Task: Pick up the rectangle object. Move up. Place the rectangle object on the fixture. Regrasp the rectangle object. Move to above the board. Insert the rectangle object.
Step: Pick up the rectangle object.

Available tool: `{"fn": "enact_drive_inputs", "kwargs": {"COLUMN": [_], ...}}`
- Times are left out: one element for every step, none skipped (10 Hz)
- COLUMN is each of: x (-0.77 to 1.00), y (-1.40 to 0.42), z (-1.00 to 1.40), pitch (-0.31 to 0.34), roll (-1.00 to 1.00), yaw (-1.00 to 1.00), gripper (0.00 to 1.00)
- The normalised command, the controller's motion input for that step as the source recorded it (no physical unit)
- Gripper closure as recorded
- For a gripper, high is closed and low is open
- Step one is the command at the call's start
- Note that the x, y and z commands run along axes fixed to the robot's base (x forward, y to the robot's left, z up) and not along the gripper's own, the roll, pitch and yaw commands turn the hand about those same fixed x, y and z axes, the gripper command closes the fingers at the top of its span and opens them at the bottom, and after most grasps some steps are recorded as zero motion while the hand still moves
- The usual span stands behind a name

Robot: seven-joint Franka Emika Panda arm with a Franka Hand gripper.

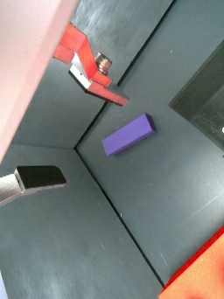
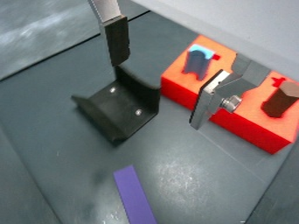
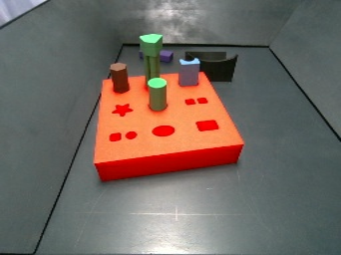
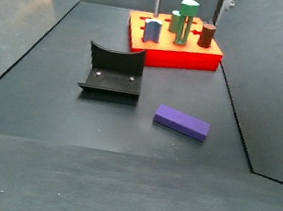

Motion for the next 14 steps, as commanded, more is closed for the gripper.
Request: {"fn": "enact_drive_inputs", "kwargs": {"x": [0.0,0.0,0.0,-0.07,0.0,0.13,0.16,0.05,0.06,0.14,0.0,0.04,-0.15,0.0], "y": [0.27,0.3,0.27,0.21,0.29,0.43,0.47,0.5,0.41,0.23,0.0,0.0,-0.31,-0.19], "z": [-0.75,-0.75,-0.78,-0.85,-0.9,-0.89,-0.82,-0.81,-0.84,-0.83,-0.64,-0.47,-0.38,-0.41], "pitch": [-0.033,-0.027,-0.069,-0.127,-0.1,-0.077,-0.043,-0.061,-0.066,-0.051,-0.06,-0.111,-0.214,-0.177], "roll": [0.02,0.01,0.01,0.0,0.0,0.0,-0.02,-0.03,-0.05,-0.13,-0.22,-0.28,-0.24,-0.22], "yaw": [0.87,0.87,0.91,0.96,0.9,0.67,0.55,0.55,0.56,0.59,0.46,0.54,0.26,0.24], "gripper": [0.0,0.0,0.0,0.0,0.0,0.0,0.0,0.0,0.0,0.0,0.0,0.0,0.0,0.0]}}
